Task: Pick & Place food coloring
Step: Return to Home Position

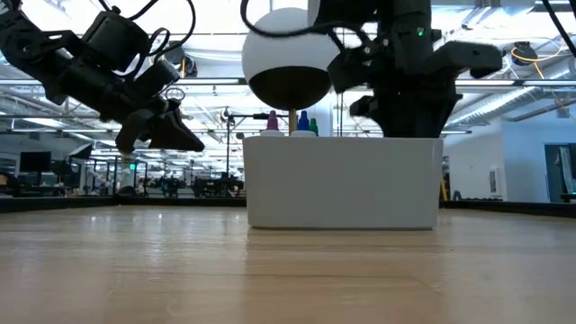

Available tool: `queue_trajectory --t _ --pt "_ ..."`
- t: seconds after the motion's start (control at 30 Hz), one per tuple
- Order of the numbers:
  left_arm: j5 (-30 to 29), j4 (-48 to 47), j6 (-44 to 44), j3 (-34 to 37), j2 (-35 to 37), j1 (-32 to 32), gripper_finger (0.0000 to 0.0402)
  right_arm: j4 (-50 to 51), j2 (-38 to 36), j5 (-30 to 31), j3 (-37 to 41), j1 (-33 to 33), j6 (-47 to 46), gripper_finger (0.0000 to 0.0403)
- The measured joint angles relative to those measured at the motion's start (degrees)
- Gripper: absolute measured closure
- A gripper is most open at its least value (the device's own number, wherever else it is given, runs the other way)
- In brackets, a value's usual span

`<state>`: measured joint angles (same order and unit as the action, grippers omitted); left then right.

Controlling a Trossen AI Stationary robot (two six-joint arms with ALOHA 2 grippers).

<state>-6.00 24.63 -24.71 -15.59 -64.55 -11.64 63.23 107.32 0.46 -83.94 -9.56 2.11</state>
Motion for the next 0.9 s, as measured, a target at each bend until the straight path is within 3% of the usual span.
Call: queue_trajectory --t 0.27,0.43,0.67,0.73,0.9 --pt "0.01 6.78 3.74 -0.64 2.2 2.11 0.0376 2.08 -13.38 8.65 -0.11 -2.51 -2.01 0.0289" --pt "1.35 2.48 -1.08 -3.98 12.02 5.59 0.0376 -4.12 -26.9 13.81 1.64 -5.37 -2.6 0.0317" --pt "5.38 -21.22 -2.01 -11.85 36.34 11.96 0.0396 -24.3 -50.49 16.1 19.91 -5.87 3.05 0.0397" --pt "6.43 -24.06 -2.04 -12.17 42.08 12.59 0.0395 -29.29 -56.17 15.82 24.8 -4.44 3.17 0.0395" --pt "8.09 -26.61 1.81 -9.57 50.75 11.37 0.0398 -30.68 -67.52 15.83 35.49 1.7 6.64 0.0401"
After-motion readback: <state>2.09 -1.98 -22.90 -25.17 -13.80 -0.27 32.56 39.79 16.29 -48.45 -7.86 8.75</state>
